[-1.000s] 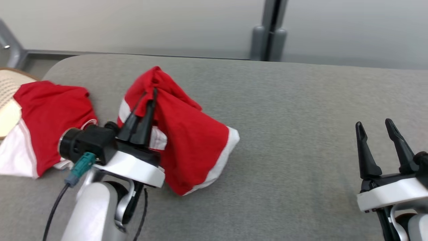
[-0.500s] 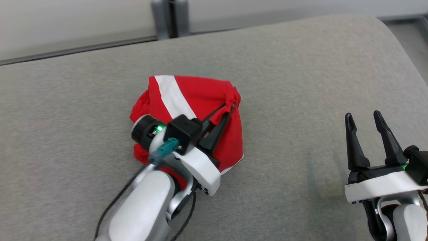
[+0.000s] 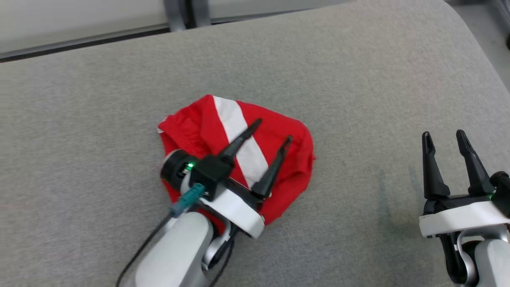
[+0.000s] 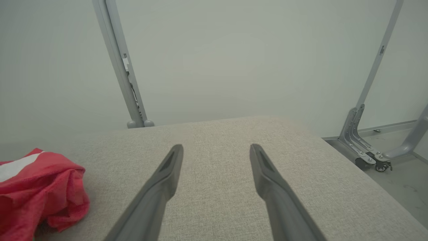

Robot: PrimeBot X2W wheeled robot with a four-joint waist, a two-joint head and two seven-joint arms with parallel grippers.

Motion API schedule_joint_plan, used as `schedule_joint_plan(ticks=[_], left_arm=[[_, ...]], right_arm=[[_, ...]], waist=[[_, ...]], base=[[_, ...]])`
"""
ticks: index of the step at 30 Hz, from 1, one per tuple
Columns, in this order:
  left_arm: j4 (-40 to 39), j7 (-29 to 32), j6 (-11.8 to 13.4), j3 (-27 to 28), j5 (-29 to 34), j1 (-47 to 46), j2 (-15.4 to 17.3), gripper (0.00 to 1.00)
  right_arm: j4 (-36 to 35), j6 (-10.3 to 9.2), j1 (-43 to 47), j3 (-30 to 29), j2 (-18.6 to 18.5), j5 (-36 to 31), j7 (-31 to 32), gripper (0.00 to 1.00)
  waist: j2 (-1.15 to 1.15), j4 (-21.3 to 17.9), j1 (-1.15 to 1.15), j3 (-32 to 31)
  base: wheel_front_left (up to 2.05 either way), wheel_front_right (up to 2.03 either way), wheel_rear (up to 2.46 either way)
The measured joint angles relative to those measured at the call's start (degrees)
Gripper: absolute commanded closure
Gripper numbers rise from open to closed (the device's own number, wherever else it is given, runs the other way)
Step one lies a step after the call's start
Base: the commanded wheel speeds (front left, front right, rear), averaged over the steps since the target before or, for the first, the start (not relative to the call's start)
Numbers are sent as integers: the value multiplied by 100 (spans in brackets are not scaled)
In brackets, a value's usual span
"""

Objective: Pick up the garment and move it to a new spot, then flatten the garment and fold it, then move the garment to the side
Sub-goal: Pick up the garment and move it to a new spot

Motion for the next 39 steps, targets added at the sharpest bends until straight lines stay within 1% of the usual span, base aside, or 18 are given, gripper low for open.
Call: schedule_joint_plan(ticks=[3, 6, 10, 13, 17, 21, 28, 35, 39], left_arm=[[-231, -171, 294, 407, -83, 102, 74, 0], [-385, -235, 557, 842, -168, 285, 296, 0], [-444, -268, 753, 1389, -353, 571, 609, 0], [-424, -281, 825, 1738, -503, 813, 802, 0], [-361, -285, 838, 2083, -690, 1186, 1092, 0], [-358, -274, 751, 2242, -855, 1514, 1312, 0], [-530, -77, 644, 2175, -999, 1886, 1403, 0], [-744, 99, 645, 2070, -1015, 2204, 1473, 0], [-811, 148, 645, 2009, -1015, 2248, 1470, 0]], right_arm=[[-20, 0, 30, -32, -24, -19, 47, 0], [-74, 0, 92, -63, -54, -54, 121, 0], [-159, 0, 188, -75, -102, -74, 238, 0], [-220, 0, 280, -115, -105, -89, 330, 0], [-308, 0, 406, -165, -100, -135, 441, 0], [-367, 0, 563, -176, -91, -163, 541, 0], [-461, 0, 856, -226, -58, -167, 695, 0], [-532, 0, 1167, -241, 19, -181, 864, 0], [-589, 0, 1249, -255, 37, -181, 910, 0]], waist=[[0, 208, 0, -194], [0, 435, 0, -376], [0, 736, 0, -589], [0, 931, 0, -749], [0, 1120, 0, -954], [0, 1227, 0, -1147], [0, 1302, 0, -1464], [0, 1313, 0, -1790], [0, 1313, 0, -1848]], base=[[0, 0, 0], [0, 0, 0], [0, 0, 0], [0, 0, 0], [0, 0, 0], [0, 0, 0], [0, 0, 0], [0, 0, 0], [0, 0, 0]])
